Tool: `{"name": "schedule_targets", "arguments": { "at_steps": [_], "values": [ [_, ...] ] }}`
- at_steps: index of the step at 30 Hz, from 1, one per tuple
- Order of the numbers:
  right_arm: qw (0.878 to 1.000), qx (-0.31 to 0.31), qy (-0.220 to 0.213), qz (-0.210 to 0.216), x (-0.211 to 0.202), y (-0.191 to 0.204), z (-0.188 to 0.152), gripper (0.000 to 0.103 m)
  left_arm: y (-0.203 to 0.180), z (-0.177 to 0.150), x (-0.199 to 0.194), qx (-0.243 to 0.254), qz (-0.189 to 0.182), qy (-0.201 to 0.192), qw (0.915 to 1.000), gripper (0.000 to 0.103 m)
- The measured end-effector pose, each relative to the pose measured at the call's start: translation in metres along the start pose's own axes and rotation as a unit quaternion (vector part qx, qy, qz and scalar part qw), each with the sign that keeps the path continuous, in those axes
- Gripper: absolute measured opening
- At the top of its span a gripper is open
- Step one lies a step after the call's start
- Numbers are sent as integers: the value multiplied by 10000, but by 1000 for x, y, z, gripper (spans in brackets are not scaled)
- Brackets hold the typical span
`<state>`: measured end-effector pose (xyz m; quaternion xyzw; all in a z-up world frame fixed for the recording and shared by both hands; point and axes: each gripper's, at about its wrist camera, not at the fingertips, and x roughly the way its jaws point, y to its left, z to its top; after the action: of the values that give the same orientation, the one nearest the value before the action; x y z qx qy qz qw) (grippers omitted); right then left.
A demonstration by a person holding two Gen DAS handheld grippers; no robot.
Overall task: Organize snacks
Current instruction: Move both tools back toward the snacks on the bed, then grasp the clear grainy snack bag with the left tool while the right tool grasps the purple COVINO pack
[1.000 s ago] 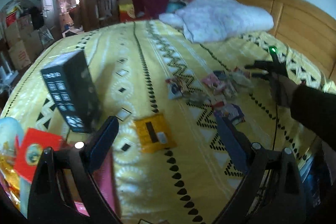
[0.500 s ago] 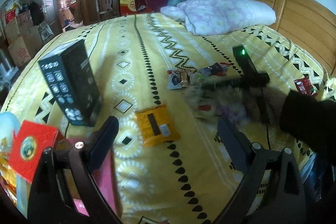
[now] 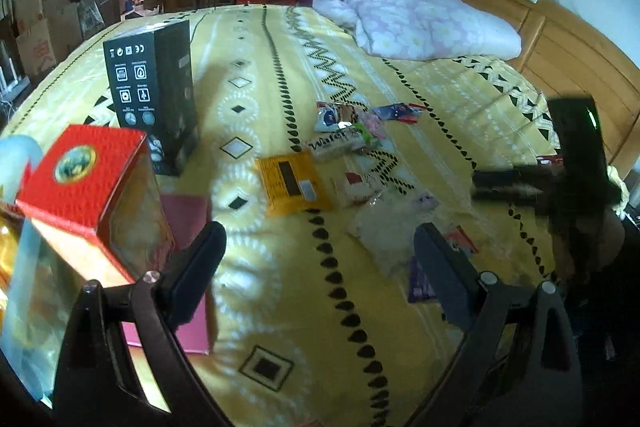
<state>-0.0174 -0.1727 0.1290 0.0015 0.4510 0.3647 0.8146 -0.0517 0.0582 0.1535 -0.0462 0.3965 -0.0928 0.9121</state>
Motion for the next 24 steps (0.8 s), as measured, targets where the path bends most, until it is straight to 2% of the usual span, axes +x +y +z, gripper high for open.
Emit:
{"name": "schedule_targets", "arguments": {
  "at_steps": [3, 5, 8, 12, 14, 18, 20, 24],
  "values": [
    [9952, -684, 693, -32, 7, 26, -31, 74, 1, -6, 1, -40, -100, 104, 9999, 96],
    [9869, -1131, 1153, -64, 24, 39, -49, 73, 2, -10, 3, -73, -189, 228, 9995, 96],
    [9773, -1540, 1447, -140, 41, 50, -64, 73, 3, -16, 8, -205, -304, 403, 9985, 95],
    [9716, -1800, 1487, -377, 57, 58, -67, 73, 3, -18, 19, -566, -602, 565, 9950, 95],
    [9689, -1851, 1530, -603, 65, 56, -71, 65, 2, -17, 26, -774, -791, 631, 9918, 95],
    [9775, -1556, 1295, -588, 59, 53, -77, 52, -3, -14, 47, -1095, -992, 794, 9858, 95],
    [9841, -1283, 1146, -437, 47, 51, -83, 36, -9, -12, 63, -1187, -1021, 919, 9834, 96],
    [9947, -616, 722, -389, 16, 43, -90, 36, -25, -6, 96, -1330, -1146, 1148, 9777, 95]
  ]
}}
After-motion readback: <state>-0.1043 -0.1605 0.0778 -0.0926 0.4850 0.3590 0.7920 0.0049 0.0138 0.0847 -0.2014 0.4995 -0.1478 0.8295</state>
